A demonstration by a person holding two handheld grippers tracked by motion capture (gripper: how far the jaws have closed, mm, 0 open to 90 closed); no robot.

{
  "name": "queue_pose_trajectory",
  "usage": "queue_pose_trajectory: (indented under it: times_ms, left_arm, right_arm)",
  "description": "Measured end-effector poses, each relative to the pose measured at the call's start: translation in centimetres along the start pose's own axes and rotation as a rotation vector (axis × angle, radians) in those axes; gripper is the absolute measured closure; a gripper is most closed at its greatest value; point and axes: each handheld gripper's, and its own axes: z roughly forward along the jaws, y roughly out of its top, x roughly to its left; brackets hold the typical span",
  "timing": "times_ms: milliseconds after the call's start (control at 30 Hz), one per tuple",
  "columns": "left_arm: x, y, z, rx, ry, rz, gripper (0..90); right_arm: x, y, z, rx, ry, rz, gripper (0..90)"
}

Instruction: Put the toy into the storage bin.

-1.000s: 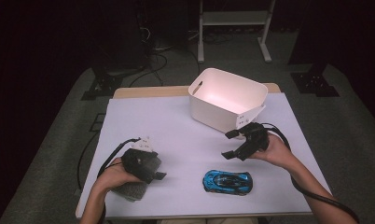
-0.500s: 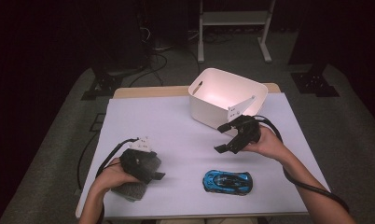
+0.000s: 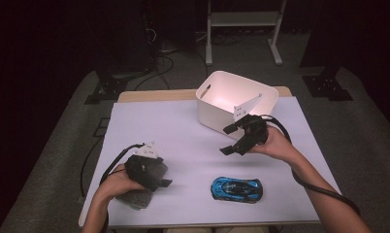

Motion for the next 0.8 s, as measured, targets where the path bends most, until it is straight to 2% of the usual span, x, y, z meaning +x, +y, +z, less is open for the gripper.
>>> queue_pose_trajectory:
  times_ms: [133,400,800]
  left_arm:
    - [-0.1,0.1,0.0,0.001,-0.004,0.004,9.4]
    - [-0.1,0.2,0.0,-0.004,-0.007,0.003,9.4]
    - [-0.1,0.3,0.0,0.000,-0.010,0.013,9.4]
  right_arm:
    - [-0.3,0.9,0.0,0.007,0.006,-0.008,15.4]
    - [-0.8,2.3,-0.2,0.001,-0.012,-0.028,15.1]
    - [-2.4,3.9,-0.2,0.030,-0.036,-0.016,15.1]
